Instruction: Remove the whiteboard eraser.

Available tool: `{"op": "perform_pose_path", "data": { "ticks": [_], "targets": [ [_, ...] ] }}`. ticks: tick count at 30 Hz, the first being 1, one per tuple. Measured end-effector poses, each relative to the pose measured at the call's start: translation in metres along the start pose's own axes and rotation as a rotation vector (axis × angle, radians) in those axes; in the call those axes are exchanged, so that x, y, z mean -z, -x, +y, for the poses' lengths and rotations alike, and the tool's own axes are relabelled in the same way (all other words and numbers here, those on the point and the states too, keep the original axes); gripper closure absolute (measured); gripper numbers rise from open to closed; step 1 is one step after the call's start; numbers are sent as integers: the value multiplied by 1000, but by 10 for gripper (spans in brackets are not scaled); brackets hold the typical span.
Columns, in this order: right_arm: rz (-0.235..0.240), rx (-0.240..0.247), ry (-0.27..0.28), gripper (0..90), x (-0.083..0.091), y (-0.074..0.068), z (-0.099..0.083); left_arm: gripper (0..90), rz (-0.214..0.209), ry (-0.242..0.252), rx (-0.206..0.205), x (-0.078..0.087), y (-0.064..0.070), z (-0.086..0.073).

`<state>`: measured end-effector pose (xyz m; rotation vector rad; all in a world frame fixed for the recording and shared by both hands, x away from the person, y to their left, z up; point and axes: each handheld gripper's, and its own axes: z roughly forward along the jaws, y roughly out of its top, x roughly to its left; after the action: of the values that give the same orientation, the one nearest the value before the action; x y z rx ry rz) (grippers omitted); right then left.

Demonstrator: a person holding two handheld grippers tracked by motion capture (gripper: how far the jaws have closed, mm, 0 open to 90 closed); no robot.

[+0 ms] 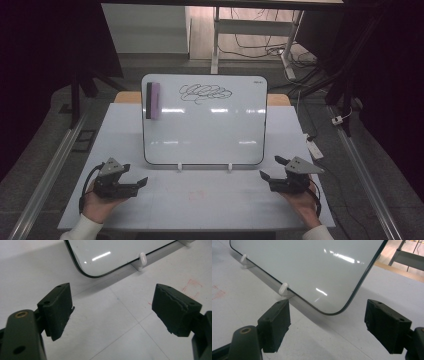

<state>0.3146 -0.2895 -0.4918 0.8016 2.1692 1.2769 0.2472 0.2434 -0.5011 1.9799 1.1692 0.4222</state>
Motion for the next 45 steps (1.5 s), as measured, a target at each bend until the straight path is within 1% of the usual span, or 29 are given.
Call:
{"op": "perform_pose_path", "data": {
  "ticks": [4, 7, 9, 10, 12, 16, 19, 23, 25, 26, 27, 29, 30, 31, 34, 35, 37, 38, 43, 45],
  "targets": [
    [-10, 8, -9, 210, -1, 1, -2, 180, 0, -2, -4, -2, 0, 0],
    [-19, 4, -20, 211, -1, 3, -4, 180, -3, -6, -8, -3, 0, -1],
    [-22, 4, -21, 211, -1, 4, -4, 180, -2, -8, -11, -3, 0, -1],
    [-30, 11, -20, 216, 0, 4, -4, 180, -3, -9, -11, -3, 1, -1],
    [-30, 8, -20, 217, 0, 4, -4, 180, -5, -10, -12, -2, 0, -1],
    [-39, 14, -16, 225, 1, 6, -4, 180, -1, -6, -6, -1, -1, -2],
    [-39, 6, -18, 225, 2, 6, -4, 180, 0, -3, 1, 2, -1, -3],
    [-40, 14, -16, 226, 3, 5, -2, 179, -2, 4, 3, 4, -1, -1],
    [-38, 13, -12, 226, 3, 4, -2, 180, -6, 11, 5, 6, 0, 2],
    [-39, 13, -11, 226, 3, 4, -2, 180, -12, 22, 17, 9, 1, 5],
    [-39, 12, -9, 226, 3, 4, -1, 181, -12, 22, 17, 9, 1, 5],
    [-40, 11, -7, 226, 4, 4, 0, 183, 2, 20, 37, 13, 1, 10],
    [-41, 12, -6, 226, 4, 3, 0, 185, 10, 26, 53, 17, 2, 12],
    [-42, 16, -4, 226, 4, 2, 1, 185, 11, 29, 56, 19, 2, 13],
    [-48, 24, -3, 227, 5, 2, 2, 186, 10, 36, 55, 23, 2, 16],
    [-46, 20, -2, 227, 5, 2, 2, 186, 10, 41, 56, 25, 1, 19],
    [-45, 16, -2, 227, 5, 2, 1, 186, 7, 45, 57, 26, 1, 21],
    [-46, 20, -2, 227, 4, 2, 1, 186, 4, 48, 52, 28, 2, 26],
    [-43, 11, -7, 228, 5, 2, -1, 186, -3, 49, 52, 32, 5, 32],
    [-42, 12, -8, 228, 4, 2, -2, 186, 3, 51, 46, 33, 5, 37]
  ]
}}
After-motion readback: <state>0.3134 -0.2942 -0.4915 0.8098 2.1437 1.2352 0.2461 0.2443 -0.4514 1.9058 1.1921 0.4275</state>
